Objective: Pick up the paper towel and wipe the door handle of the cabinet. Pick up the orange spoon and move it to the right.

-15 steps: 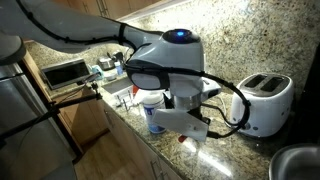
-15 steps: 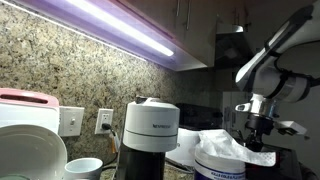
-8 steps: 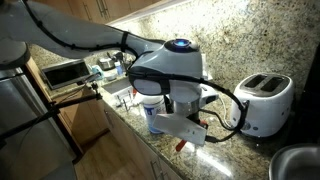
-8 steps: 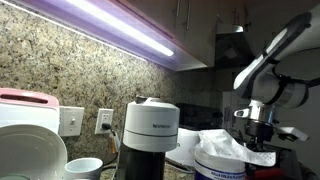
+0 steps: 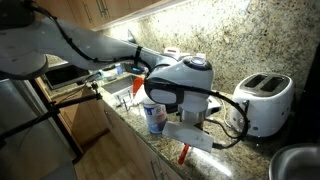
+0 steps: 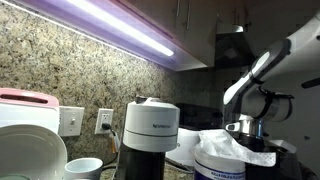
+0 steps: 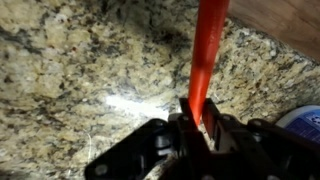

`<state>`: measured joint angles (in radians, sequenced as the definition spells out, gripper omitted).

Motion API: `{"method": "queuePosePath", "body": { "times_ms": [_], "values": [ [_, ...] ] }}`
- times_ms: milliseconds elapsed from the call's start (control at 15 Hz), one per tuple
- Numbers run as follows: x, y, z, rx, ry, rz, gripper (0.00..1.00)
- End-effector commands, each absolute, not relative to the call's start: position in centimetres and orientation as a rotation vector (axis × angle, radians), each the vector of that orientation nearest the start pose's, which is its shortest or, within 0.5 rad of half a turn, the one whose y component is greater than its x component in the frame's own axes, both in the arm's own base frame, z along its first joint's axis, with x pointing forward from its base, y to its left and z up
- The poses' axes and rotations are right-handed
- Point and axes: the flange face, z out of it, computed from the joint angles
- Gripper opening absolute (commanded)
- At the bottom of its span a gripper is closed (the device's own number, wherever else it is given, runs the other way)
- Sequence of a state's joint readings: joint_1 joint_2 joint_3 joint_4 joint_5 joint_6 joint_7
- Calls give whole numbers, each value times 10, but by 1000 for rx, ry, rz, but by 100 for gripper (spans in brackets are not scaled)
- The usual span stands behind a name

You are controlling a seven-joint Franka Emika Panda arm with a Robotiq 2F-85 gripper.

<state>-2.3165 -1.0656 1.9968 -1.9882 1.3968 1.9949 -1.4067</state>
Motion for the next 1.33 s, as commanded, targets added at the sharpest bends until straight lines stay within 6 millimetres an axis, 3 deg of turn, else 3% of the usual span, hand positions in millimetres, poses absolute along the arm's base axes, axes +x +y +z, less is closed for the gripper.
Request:
{"method": "queuePosePath", "body": {
  "times_ms": [0,200,533,733,800,867,1267],
  "values": [
    [586,-129,157,-2946,-537,-84,5],
    [591,-133,153,-2979,-541,13,5],
    [603,-120,139,-2957,-596,421,5],
    [613,-115,146,-2939,-636,458,5],
    [615,-116,150,-2939,-643,444,43],
    [616,-117,154,-2937,-650,429,44],
    [614,-127,190,-2882,-767,119,88]
  ]
}}
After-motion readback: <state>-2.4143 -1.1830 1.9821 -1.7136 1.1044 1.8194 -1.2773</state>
